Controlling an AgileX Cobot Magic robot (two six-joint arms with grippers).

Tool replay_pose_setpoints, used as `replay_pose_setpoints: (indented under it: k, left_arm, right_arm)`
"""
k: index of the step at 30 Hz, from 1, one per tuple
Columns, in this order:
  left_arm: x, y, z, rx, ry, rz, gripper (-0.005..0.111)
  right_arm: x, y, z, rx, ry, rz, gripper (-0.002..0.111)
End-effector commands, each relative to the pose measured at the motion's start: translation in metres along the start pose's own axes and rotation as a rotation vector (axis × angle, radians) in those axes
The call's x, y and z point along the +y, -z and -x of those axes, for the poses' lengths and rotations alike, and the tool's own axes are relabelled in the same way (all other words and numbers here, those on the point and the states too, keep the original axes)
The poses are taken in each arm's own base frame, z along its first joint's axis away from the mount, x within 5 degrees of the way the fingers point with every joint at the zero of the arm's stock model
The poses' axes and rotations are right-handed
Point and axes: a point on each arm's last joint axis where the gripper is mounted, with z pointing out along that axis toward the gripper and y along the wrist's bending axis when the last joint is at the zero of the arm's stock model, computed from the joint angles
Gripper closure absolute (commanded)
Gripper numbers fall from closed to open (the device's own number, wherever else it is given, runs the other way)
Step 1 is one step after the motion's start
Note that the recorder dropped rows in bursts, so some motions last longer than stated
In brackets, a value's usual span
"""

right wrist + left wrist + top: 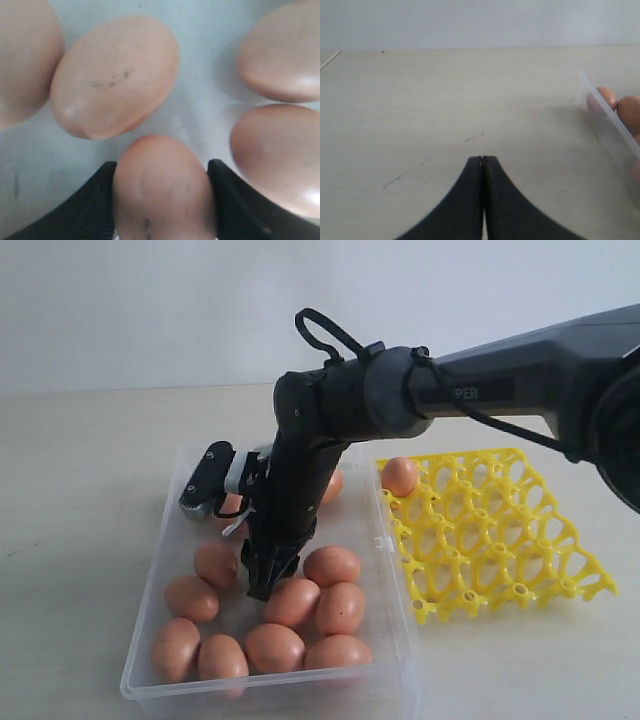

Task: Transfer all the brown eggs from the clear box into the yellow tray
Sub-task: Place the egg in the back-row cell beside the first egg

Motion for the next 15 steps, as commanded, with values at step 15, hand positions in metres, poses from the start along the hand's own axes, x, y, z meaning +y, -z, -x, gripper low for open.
replay_pose_setpoints:
  k: [15]
  left_arm:
    - [0.0, 0.001, 0.003, -0.023, 0.009, -0.007, 0.107]
  right_arm:
    - [-0.027, 0.114, -0.077, -0.612, -0.506, -0.537, 0.108]
